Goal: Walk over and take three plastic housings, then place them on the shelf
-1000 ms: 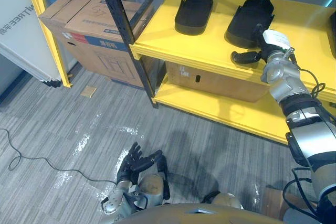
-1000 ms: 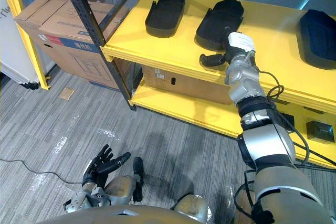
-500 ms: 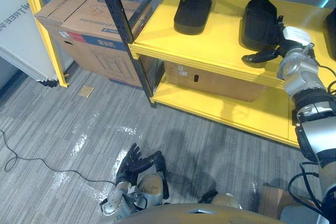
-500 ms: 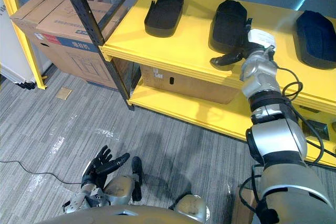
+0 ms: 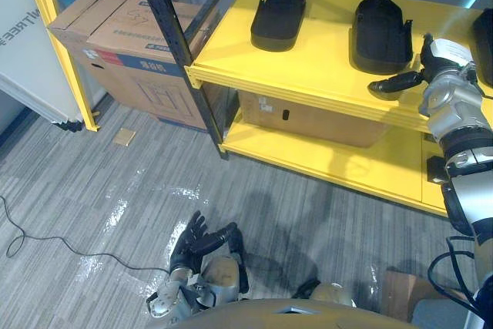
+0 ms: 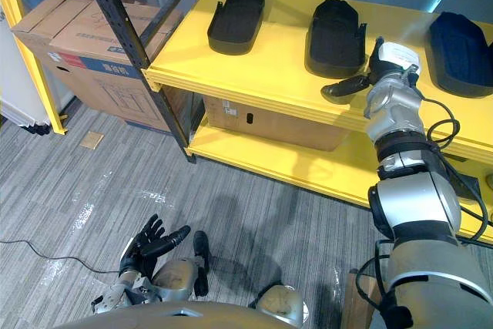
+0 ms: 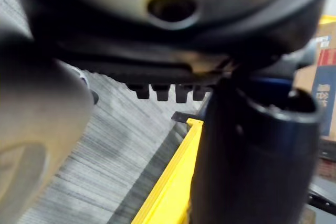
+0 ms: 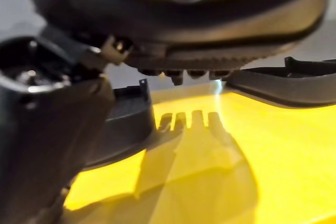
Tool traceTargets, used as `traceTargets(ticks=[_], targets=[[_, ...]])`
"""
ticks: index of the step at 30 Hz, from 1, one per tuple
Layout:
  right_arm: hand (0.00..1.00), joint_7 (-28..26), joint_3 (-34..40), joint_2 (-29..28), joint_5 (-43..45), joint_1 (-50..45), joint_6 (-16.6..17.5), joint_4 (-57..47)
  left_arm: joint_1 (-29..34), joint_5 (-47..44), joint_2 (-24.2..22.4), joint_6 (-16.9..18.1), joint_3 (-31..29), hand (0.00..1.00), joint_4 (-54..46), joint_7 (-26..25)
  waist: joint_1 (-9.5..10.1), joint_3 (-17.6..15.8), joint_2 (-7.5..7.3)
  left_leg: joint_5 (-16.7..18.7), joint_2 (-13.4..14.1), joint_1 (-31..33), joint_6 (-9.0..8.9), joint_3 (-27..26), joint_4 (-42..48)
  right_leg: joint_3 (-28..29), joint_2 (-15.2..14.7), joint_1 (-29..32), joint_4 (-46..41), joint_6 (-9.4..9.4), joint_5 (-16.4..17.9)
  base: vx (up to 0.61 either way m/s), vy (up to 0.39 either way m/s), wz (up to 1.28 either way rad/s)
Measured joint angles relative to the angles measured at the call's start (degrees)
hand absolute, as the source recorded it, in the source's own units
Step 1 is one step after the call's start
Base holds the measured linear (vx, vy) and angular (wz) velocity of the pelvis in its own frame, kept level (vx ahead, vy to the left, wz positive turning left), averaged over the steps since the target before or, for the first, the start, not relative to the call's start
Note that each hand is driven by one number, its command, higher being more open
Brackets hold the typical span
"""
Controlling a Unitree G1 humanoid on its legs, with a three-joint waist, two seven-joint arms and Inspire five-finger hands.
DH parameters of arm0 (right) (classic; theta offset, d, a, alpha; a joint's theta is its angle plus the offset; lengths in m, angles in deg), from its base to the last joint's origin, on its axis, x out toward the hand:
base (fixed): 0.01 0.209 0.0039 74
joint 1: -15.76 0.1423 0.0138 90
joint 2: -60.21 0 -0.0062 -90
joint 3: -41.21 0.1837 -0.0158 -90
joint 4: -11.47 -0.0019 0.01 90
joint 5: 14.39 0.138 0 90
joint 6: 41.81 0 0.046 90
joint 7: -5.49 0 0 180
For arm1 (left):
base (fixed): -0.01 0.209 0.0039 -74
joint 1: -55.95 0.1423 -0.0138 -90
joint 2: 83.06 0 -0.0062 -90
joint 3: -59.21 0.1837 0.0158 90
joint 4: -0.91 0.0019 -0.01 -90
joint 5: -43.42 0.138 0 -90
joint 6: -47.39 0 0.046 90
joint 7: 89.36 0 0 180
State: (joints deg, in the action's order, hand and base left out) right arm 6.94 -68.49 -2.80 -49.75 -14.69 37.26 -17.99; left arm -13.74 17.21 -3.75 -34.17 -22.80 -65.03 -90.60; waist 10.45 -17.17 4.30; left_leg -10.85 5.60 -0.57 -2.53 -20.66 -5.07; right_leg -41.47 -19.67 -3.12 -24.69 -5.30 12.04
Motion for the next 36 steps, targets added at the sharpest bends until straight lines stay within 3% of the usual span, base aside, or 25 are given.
traceTargets(ticks=[3, 10, 15, 19, 25, 36], targets=[[1.0, 0.6, 0.0, 0.0, 0.2, 0.0, 1.6, 0.0, 0.0, 0.0, 0.0, 0.0, 0.0, 1.0, 0.0, 0.0, -0.13, 0.0, 0.03, 0.0, 0.0, 0.0, 0.0, 0.0, 0.0, 0.0, 0.0, 0.0, 0.0, 0.01, 0.0, 0.0, 0.0, 0.0], [1.0, 7.5, 0.2, 0.0, 1.4, -1.0, 4.3, -3.3, 0.0, 0.0, 0.0, 0.0, 0.0, 1.0, 0.0, -0.1, -0.47, 0.0, 0.09, 0.0, 0.0, 0.0, 0.03, -0.1, 0.0, 0.1, 0.0, 0.1, 0.0, 0.0, 0.0, 0.0, 0.0, 0.0], [1.0, 12.6, 0.9, 0.0, 1.6, -2.7, 0.3, -5.5, 0.0, 0.0, 0.0, 0.0, 0.1, 1.0, 0.1, -0.1, -0.3, 0.0, 0.48, 0.0, -0.1, 0.2, 0.03, 0.0, 0.1, 0.0, -0.1, 0.2, -0.1, 0.01, 0.0, 0.0, 0.0, 0.0], [1.0, 15.4, 3.4, 0.0, 2.7, -2.7, -3.5, -5.3, 0.0, 0.0, 0.0, 0.0, 0.1, 1.0, 0.2, -0.2, -0.1, 0.0, 1.83, 0.1, -0.3, 0.6, 0.16, 0.3, 0.0, -0.4, -0.4, 0.5, -0.5, 0.02, 0.1, 0.0, -0.001, 0.04], [1.0, 16.7, 5.2, 0.0, 6.9, -2.7, -7.4, -3.4, 0.0, -0.2, -0.4, 0.2, 0.1, 1.0, 0.2, -0.1, 0.03, 0.0, 2.21, -0.6, -1.8, 2.2, 0.82, 1.8, 0.2, -1.8, -3.1, 1.9, -4.2, -0.1, 1.9, 0.03, -0.023, 0.17], [1.0, 18.0, 5.7, 0.0, 11.0, 2.5, -7.8, -0.1, 0.0, -0.2, -1.2, 0.2, 0.0, 1.0, 0.0, 0.0, 0.38, -1.4, 3.66, -0.9, -2.4, 3.1, 1.05, 3.3, 0.2, -3.0, -4.3, 2.2, -6.0, -0.2, 2.7, 0.01, -0.025, 0.07]])
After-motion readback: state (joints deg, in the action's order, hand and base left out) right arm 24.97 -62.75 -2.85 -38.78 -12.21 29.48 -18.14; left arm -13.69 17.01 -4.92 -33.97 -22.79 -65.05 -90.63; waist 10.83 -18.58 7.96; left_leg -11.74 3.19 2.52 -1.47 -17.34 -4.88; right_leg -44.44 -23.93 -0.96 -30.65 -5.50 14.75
